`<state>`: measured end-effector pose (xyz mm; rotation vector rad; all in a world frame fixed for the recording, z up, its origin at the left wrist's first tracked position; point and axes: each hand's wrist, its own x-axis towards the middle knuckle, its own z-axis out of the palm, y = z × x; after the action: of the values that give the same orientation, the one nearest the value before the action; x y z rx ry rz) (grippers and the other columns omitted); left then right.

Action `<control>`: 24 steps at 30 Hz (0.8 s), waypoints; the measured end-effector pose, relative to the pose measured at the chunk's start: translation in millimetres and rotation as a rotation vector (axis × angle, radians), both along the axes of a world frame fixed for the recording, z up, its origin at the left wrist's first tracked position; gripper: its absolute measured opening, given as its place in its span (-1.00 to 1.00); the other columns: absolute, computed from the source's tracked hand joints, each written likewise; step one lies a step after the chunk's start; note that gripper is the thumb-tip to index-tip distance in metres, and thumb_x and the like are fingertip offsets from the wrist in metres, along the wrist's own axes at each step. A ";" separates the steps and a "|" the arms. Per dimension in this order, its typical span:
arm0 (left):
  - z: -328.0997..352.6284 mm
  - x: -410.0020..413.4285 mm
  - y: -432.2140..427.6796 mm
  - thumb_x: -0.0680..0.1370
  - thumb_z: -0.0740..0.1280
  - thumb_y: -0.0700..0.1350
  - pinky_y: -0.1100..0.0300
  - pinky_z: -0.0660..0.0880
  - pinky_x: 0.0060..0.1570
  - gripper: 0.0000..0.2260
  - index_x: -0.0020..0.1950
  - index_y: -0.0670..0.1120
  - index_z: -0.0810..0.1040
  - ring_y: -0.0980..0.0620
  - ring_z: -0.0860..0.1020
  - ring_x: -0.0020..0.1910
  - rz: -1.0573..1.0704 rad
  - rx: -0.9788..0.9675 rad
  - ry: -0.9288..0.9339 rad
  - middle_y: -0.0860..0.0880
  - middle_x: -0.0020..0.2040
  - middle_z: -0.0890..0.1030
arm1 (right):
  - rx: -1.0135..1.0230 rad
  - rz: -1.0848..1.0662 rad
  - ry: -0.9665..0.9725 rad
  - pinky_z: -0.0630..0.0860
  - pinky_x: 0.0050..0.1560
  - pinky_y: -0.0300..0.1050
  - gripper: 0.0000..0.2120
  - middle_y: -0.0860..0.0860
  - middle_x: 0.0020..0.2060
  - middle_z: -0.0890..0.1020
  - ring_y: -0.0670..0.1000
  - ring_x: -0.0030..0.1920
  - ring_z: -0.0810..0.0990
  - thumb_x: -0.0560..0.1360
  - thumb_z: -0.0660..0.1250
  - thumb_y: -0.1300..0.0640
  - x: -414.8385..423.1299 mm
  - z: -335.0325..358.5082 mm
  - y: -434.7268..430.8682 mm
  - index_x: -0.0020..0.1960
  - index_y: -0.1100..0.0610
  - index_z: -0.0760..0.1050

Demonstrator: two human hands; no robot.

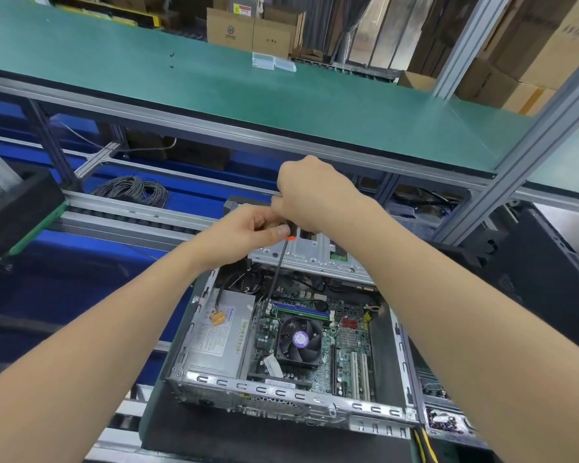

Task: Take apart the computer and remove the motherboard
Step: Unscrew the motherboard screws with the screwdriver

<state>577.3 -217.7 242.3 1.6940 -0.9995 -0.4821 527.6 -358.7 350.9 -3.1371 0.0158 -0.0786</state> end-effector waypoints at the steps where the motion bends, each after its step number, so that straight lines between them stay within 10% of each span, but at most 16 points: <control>1: -0.9 0.3 -1.2 0.70 0.27 -0.02 0.34 0.46 0.00 -0.77 0.33 0.09 0.61 0.17 0.55 -0.18 -0.010 0.003 -0.002 0.12 -0.20 0.60 | -0.015 0.034 0.013 0.22 -0.42 -0.14 -0.69 0.05 -0.36 0.40 0.04 -0.40 0.37 0.57 0.29 0.15 1.4 1.1 -2.2 -0.31 0.11 0.28; 5: -1.2 -1.6 -6.1 0.71 0.24 -0.02 0.04 0.23 -0.25 -0.75 0.36 0.13 0.58 -0.17 0.21 -0.27 -0.031 0.015 -0.010 -0.23 -0.25 0.26 | -0.061 0.199 0.074 0.32 -0.39 -0.11 -0.69 0.03 -0.45 0.45 0.12 -0.38 0.41 0.53 0.32 0.12 5.0 4.9 -9.9 -0.36 0.11 0.35; 13: -1.9 -4.6 -0.3 0.70 0.27 0.01 0.11 0.14 -0.28 -0.79 0.22 0.01 0.65 -0.03 0.18 -0.35 -0.077 -0.020 0.059 -0.17 -0.31 0.24 | 0.006 0.632 0.317 0.39 -0.32 -0.20 -0.88 -0.30 -0.35 0.61 -0.20 -0.34 0.60 0.52 0.39 0.08 2.7 22.5 -22.3 -0.13 0.03 0.45; 17: -6.6 -14.1 -5.5 0.67 0.35 -0.16 0.35 0.26 -0.30 -0.76 -0.06 -0.34 0.51 0.12 0.26 -0.40 0.006 -0.066 0.112 0.10 -0.38 0.30 | -0.046 0.624 0.330 0.44 -0.26 -0.09 -0.80 -0.17 -0.22 0.57 -0.15 -0.21 0.53 0.45 0.51 -0.01 5.7 24.3 -20.8 -0.11 -0.05 0.47; 24: -8.2 -31.7 -14.1 0.64 0.38 -0.18 0.08 0.04 -0.34 -0.70 -0.26 -0.07 0.41 -0.03 0.08 -0.39 0.123 -0.140 0.187 -0.11 -0.34 0.12 | -0.027 0.432 0.207 0.48 -0.20 -0.06 -0.84 -0.16 -0.25 0.51 -0.03 -0.13 0.54 0.49 0.44 -0.04 -13.8 22.6 -12.8 -0.14 -0.02 0.49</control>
<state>545.5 -231.8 234.1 1.5437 -0.7718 -0.4692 513.8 -371.6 373.4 -3.0753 -0.6591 0.2481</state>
